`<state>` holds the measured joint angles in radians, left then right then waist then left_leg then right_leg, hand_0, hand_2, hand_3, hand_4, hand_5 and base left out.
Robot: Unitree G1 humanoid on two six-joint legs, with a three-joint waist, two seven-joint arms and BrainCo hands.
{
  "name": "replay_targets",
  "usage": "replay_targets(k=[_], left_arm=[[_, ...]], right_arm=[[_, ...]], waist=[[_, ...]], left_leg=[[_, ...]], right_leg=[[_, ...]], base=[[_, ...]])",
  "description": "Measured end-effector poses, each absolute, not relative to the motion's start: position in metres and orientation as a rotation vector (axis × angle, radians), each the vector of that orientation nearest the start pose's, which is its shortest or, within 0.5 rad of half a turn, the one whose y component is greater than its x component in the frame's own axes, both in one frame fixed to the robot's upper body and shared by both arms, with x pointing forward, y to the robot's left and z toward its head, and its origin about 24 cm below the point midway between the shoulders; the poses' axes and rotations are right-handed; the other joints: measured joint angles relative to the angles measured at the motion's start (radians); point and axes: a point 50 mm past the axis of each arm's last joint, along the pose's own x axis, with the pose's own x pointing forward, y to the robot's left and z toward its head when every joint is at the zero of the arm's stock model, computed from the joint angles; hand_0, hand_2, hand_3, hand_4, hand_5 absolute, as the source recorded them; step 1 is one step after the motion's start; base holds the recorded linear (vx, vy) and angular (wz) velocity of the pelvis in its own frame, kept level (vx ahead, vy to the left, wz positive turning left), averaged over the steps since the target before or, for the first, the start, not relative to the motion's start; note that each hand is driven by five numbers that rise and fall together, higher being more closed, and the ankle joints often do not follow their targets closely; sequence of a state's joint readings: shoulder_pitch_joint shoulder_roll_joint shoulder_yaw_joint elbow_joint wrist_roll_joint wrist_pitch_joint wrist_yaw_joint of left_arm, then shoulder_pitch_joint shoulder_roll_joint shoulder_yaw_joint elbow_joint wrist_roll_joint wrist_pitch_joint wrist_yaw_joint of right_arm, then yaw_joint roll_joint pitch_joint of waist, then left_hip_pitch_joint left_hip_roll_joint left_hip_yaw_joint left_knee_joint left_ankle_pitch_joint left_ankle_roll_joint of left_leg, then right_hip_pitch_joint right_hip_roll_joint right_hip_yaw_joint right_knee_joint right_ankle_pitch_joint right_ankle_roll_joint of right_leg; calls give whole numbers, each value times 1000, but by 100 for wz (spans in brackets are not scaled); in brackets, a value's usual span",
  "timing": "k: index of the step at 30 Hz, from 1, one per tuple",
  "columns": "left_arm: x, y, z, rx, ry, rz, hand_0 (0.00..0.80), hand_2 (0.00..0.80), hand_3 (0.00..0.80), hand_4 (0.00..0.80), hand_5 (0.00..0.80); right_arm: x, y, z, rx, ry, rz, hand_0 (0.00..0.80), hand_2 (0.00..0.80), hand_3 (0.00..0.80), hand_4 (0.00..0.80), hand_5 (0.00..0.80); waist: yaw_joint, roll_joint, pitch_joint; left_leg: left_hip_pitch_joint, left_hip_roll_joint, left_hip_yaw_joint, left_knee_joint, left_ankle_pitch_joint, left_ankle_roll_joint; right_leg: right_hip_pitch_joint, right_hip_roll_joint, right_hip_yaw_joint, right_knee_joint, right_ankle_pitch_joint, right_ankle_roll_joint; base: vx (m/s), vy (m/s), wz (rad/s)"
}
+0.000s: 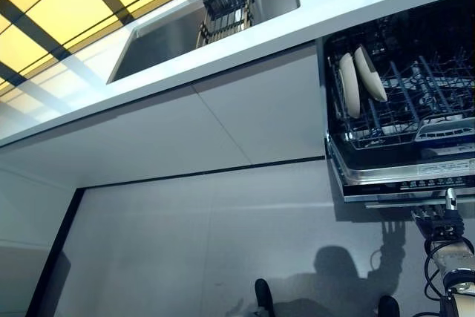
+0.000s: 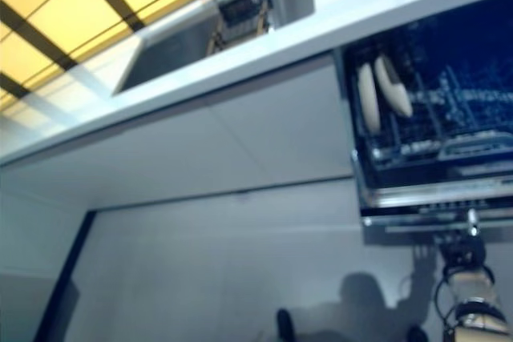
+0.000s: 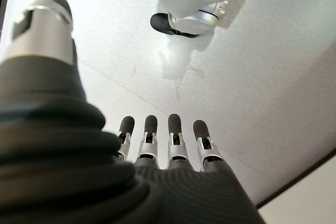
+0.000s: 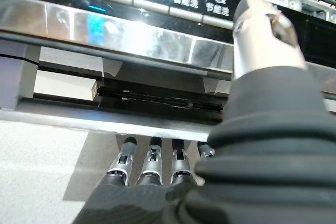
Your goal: Take plates into dishwasher
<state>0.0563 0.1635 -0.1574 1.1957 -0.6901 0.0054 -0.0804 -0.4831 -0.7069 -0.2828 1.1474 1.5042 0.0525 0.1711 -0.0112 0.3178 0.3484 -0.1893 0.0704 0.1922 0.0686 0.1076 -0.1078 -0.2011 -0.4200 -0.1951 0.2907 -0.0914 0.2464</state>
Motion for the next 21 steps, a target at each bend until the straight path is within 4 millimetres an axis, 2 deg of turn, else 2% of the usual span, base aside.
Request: replay_targets(k=[8,14,21], left_arm=[[82,197,-167,-436,1168,312,0,0,0,0,0],[81,195,-167,-431,1188,294,0,0,0,0,0],[84,197,-166,-426,1177,295,0,0,0,0,0]], right_arm=[[281,-395,55,1090,-93,-618,0,0,0,0,0],[285,-394,60,1102,-76,-643,0,0,0,0,0],[289,-393,64,1110,-81,-640,0,0,0,0,0]], waist=[[6,-5,31],[13,-9,34],[29,-41,59]], left_leg=[[-35,13,-7,53,-1,0],[-37,18,-9,64,-1,0],[-48,27,-11,84,-4,-3]], right_leg=[[-67,-6,23,128,-44,-16],[-65,-2,23,135,-44,-20],[-63,5,21,133,-39,-23]], base=[[-9,-68,1],[26,-27,0],[29,-25,0]])
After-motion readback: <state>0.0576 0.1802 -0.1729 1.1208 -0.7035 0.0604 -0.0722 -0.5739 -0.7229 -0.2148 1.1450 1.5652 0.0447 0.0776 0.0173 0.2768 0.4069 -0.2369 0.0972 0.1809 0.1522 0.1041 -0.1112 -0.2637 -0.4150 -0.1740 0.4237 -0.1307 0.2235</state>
